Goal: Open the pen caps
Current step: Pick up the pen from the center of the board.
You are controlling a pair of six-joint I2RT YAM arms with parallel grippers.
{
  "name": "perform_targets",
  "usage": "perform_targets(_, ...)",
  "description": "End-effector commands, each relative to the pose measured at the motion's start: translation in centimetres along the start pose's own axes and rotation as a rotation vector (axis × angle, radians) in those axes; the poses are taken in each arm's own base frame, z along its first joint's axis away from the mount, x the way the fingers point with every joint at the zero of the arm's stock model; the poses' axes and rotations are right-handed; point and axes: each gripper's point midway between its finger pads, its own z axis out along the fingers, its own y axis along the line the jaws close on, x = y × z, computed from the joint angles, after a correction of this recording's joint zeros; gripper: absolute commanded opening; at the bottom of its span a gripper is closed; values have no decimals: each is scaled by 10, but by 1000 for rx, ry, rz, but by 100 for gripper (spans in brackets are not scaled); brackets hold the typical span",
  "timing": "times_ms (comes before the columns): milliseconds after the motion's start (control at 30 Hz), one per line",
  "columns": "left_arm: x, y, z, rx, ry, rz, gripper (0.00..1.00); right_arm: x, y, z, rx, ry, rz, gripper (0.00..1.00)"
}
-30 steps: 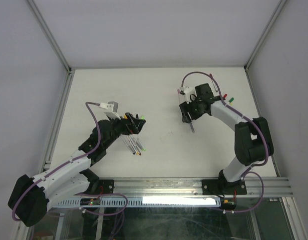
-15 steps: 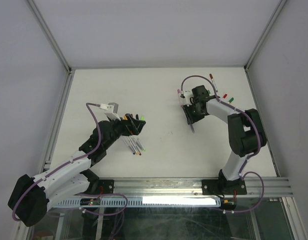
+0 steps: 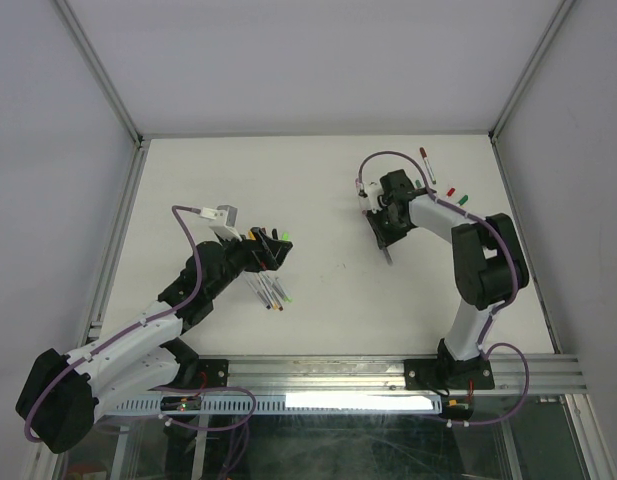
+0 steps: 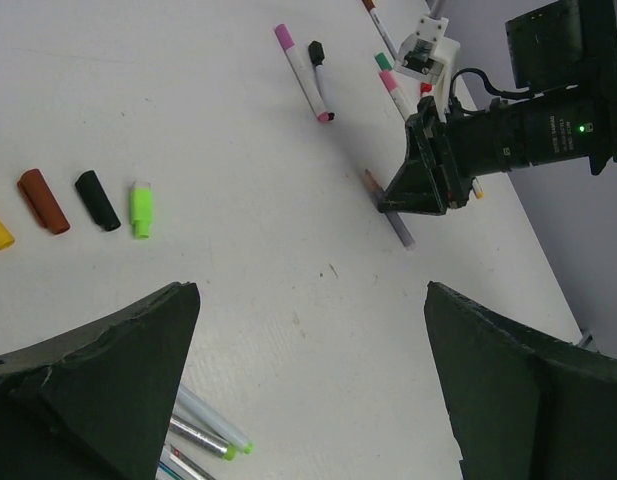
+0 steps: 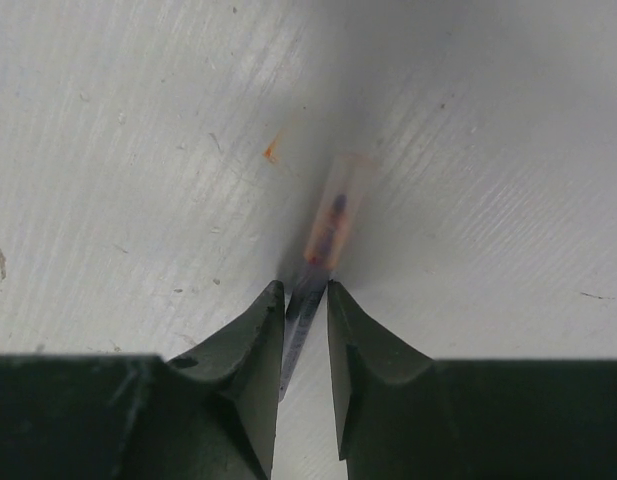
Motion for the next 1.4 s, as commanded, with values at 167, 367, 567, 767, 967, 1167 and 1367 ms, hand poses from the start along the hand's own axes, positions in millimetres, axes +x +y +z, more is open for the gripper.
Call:
perform_targets(167, -11, -18, -1, 84, -41, -30, 99, -1, 0, 0, 16, 23, -40, 28)
perform_targets(367, -10, -21, 0, 96, -37, -40, 99, 3, 10, 5, 23, 56, -86, 26)
perform_targets(567, -9, -23, 0, 113, -36, -54, 99, 1, 19, 6, 11, 61, -114, 6)
perform_targets(767, -6, -33, -1, 183, -41, -88, 99, -10, 34, -5, -58, 6, -122, 0)
perform_targets(967, -4, -45, -5, 284, -72, -162, 99, -23, 54, -19, -166, -79, -148, 0)
perform_targets(1167, -4, -55, -7, 362, -110, -220, 99, -33, 79, -33, -309, -160, -150, 0)
perform_targets(1367, 4, -66, 6, 403, -87, -243, 99, -40, 98, -50, -484, -237, -121, 0)
